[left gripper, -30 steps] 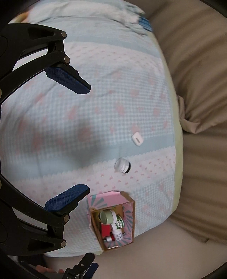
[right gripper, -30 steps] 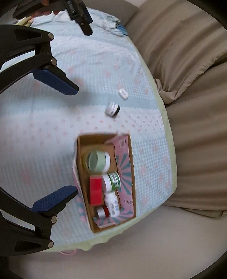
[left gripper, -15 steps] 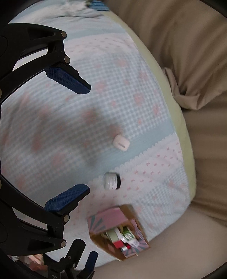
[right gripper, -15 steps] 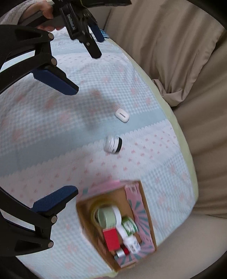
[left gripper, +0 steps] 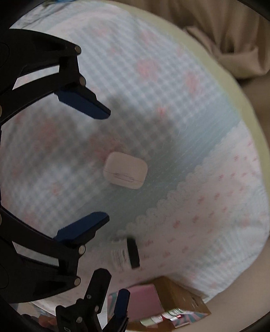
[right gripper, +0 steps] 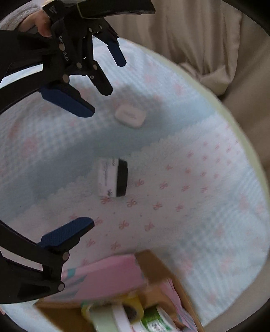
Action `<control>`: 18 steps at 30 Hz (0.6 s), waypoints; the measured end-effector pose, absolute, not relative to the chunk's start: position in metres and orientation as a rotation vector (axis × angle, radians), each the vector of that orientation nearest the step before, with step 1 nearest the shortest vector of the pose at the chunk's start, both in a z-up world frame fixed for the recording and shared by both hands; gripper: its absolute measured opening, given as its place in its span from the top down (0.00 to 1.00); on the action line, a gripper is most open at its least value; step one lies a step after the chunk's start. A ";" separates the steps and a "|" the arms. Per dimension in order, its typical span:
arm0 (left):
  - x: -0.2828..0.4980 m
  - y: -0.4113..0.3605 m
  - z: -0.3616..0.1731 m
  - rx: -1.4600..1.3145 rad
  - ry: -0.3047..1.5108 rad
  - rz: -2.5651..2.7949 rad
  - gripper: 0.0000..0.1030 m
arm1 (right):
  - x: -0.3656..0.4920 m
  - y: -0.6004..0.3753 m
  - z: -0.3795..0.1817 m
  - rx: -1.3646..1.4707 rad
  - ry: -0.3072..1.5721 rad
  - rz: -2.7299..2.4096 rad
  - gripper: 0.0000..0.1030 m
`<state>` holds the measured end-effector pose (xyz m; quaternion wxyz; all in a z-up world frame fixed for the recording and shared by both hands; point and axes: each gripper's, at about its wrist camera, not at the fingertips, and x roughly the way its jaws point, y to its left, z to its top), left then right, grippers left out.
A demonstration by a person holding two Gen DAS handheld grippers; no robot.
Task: Organize rigid objects
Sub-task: 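Grasp the white earbud case with the left tool while the right tool grasps the L'Oréal jar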
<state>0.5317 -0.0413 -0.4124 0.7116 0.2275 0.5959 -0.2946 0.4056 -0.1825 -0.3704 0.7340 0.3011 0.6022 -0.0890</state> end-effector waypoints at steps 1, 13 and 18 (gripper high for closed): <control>0.534 -0.045 -0.423 0.519 1.329 -0.664 0.19 | 0.409 -0.184 -0.381 0.673 1.337 -0.204 0.07; 0.534 -0.068 -0.479 0.587 1.335 -0.694 0.22 | 0.419 -0.190 -0.435 0.785 1.386 -0.239 0.30; 0.537 -0.071 -0.476 0.582 1.320 -0.694 0.55 | 0.422 -0.187 -0.433 0.769 1.369 -0.243 0.49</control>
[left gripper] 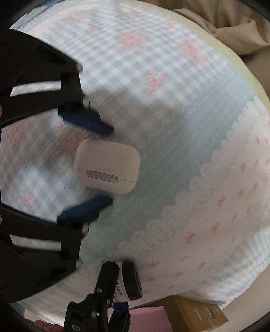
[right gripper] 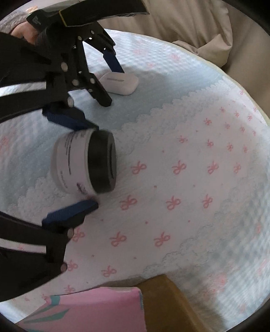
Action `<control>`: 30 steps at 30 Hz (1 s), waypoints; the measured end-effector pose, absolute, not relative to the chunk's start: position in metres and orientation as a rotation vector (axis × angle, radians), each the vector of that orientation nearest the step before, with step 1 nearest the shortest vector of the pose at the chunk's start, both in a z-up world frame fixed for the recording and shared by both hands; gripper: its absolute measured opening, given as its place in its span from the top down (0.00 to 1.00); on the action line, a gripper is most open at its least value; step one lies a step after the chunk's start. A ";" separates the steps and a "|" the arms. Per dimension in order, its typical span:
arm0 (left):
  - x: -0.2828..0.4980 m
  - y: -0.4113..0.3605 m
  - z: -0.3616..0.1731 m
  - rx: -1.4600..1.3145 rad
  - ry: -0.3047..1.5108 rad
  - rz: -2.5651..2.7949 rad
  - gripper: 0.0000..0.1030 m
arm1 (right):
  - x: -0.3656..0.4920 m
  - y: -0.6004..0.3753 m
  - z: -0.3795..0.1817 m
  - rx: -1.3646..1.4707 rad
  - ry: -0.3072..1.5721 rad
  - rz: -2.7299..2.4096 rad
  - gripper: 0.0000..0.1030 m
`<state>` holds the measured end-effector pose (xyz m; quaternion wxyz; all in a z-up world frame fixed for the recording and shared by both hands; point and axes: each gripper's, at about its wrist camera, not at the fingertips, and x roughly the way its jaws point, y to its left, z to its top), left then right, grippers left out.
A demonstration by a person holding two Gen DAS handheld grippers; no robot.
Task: Organize rigid objects
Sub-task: 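Grasp the white earbud case with the left tool while the right tool grasps the L'Oréal jar, then lower earbud case and L'Oréal jar into the pink box and open both tools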
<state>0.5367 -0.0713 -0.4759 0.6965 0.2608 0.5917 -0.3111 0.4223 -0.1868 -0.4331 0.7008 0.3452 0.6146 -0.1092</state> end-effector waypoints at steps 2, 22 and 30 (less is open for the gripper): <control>0.536 -0.073 -0.475 0.592 1.318 -0.696 0.56 | 0.423 -0.187 -0.432 0.762 1.373 -0.233 0.49; 0.491 -0.044 -0.407 0.518 1.261 -0.649 0.57 | 0.386 -0.187 -0.399 0.745 1.325 -0.196 0.49; 0.451 -0.043 -0.320 0.493 1.173 -0.660 0.57 | 0.354 -0.185 -0.333 0.744 1.247 -0.169 0.49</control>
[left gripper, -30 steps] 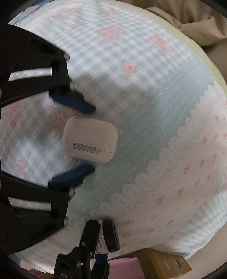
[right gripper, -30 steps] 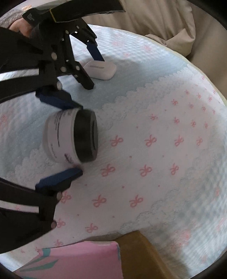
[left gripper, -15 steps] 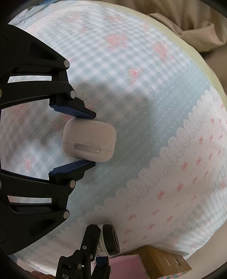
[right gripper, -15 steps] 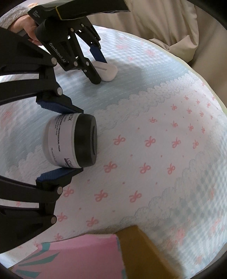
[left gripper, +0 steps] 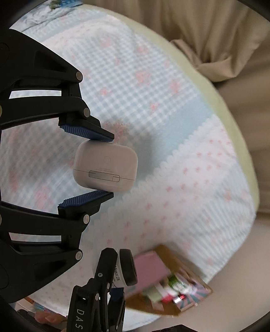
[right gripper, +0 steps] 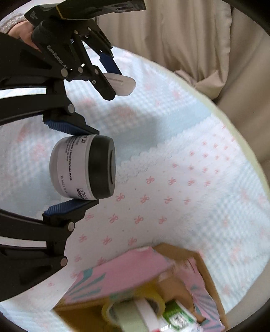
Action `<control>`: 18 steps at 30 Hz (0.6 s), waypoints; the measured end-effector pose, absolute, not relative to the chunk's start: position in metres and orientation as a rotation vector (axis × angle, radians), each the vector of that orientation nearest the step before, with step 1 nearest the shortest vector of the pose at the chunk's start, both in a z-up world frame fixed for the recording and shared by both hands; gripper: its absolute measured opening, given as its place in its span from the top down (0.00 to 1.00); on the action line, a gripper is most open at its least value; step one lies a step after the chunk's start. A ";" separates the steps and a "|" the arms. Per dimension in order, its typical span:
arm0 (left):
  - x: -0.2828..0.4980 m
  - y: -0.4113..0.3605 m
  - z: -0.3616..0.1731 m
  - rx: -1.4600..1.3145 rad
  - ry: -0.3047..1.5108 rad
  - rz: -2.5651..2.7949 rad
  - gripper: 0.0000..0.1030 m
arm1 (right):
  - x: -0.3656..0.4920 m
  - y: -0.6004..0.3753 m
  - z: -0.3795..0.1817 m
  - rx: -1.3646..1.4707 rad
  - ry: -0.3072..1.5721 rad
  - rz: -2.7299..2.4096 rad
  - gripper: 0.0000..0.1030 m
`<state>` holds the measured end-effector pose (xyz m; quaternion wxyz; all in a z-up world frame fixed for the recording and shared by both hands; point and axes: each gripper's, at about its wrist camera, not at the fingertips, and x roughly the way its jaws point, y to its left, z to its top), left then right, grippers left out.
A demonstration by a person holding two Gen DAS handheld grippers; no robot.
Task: Organize rigid objects
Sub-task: 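Lower earbud case and L'Oréal jar into the pink box and open both tools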
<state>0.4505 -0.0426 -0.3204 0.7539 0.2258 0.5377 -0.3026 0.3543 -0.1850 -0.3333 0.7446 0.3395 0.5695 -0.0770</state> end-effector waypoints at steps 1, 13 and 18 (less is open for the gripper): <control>0.442 -0.043 -0.305 0.487 1.161 -0.663 0.57 | 0.348 -0.186 -0.323 0.749 1.236 -0.165 0.49; 0.365 -0.085 -0.201 0.354 1.127 -0.740 0.57 | 0.276 -0.234 -0.216 0.843 1.177 -0.157 0.49; 0.335 -0.128 -0.182 0.360 1.115 -0.763 0.57 | 0.244 -0.281 -0.197 0.825 1.184 -0.177 0.49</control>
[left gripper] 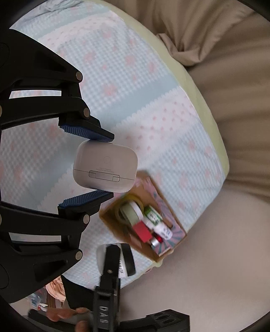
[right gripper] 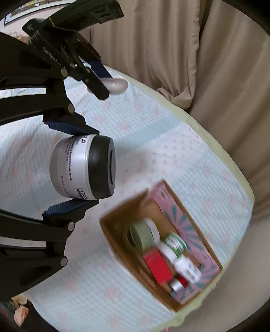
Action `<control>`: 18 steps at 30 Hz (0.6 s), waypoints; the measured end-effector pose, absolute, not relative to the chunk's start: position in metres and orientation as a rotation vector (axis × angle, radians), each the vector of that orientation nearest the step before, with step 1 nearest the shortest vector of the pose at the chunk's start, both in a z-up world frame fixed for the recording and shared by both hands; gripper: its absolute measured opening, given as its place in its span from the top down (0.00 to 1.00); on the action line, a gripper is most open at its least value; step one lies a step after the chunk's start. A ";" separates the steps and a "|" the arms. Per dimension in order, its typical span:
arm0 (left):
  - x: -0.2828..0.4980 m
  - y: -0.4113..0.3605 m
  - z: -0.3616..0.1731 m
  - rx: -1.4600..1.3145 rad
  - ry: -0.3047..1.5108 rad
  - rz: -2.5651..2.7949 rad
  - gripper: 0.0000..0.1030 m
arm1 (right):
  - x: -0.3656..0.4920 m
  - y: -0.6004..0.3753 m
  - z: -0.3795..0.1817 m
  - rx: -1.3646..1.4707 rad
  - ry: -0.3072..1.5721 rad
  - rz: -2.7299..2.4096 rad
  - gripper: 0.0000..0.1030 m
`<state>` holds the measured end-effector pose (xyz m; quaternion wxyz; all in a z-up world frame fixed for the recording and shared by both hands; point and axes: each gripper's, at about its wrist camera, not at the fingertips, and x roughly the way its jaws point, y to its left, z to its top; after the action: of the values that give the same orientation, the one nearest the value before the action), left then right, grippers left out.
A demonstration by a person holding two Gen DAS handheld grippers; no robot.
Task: Organize rigid objects
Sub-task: 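Lower earbud case and L'Oréal jar into the pink box and open both tools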
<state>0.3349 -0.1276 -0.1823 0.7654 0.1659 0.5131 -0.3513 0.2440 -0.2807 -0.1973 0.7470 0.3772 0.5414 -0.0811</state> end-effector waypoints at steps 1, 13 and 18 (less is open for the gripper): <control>0.328 -0.141 -0.178 0.362 1.110 -0.765 0.57 | 0.238 -0.292 -0.195 0.827 1.183 -0.176 0.49; 0.307 -0.285 -0.199 0.259 1.183 -0.677 0.57 | 0.215 -0.468 -0.208 0.759 1.229 -0.132 0.49; 0.320 -0.332 -0.238 0.217 1.246 -0.624 0.57 | 0.239 -0.515 -0.233 0.685 1.267 -0.085 0.49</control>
<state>0.3203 -0.3322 -0.2378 0.7616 0.0999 0.5725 -0.2867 0.2389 -0.5151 -0.2333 0.7509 0.3134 0.5800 -0.0387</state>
